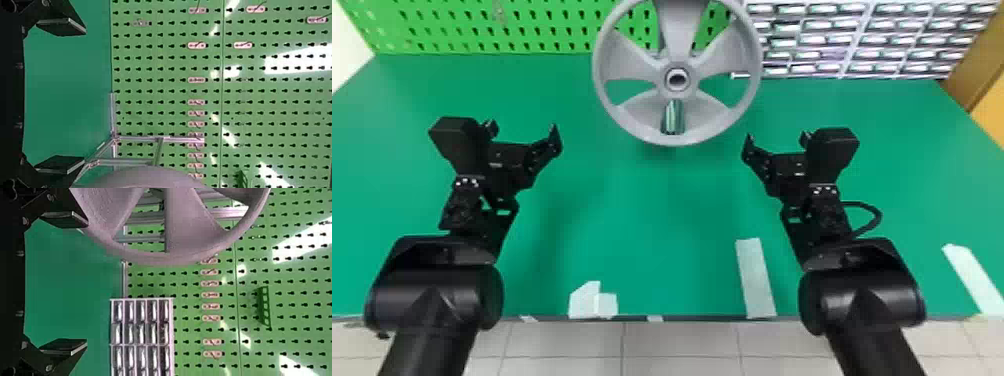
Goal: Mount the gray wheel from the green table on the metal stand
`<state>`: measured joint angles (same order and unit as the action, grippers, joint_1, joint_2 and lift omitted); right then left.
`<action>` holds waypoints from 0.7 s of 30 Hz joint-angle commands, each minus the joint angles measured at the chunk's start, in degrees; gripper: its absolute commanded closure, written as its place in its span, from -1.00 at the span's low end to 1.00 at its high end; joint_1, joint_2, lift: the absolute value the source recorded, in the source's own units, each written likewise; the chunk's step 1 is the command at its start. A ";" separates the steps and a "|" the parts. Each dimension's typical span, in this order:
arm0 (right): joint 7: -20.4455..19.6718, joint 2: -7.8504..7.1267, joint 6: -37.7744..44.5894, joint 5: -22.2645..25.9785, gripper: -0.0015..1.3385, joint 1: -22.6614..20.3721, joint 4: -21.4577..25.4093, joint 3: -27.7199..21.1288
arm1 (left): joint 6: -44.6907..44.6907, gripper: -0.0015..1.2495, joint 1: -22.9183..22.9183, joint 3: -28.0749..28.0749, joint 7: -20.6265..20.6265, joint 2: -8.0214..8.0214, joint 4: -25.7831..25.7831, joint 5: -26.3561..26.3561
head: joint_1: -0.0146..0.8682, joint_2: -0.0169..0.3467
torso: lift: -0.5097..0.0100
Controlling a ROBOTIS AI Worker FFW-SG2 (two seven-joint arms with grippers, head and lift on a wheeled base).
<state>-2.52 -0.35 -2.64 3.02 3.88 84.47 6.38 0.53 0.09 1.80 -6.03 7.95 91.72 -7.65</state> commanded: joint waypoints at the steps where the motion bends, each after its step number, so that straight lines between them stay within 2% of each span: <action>1: -0.65 0.00 -0.26 -0.21 -0.67 0.08 -0.27 0.30 | 0.00 -0.79 -0.09 0.22 0.05 0.04 -0.14 0.01 | 1.00 -0.62 | 0.60; 10: -0.82 0.27 -2.64 -0.39 -0.67 0.17 -2.21 0.13 | 0.08 -0.79 -0.26 0.39 0.40 -0.04 -0.31 0.01 | 1.00 -0.62 | 0.60; 21: -0.82 0.41 -3.34 -0.39 -0.67 -0.18 -2.38 -0.66 | 0.35 -0.79 -0.26 0.13 0.58 -0.04 -0.58 0.01 | 1.00 -0.62 | 0.60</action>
<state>-3.34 -0.01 -5.76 2.64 3.68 82.09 5.89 0.72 -0.18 2.01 -5.44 7.91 91.22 -7.59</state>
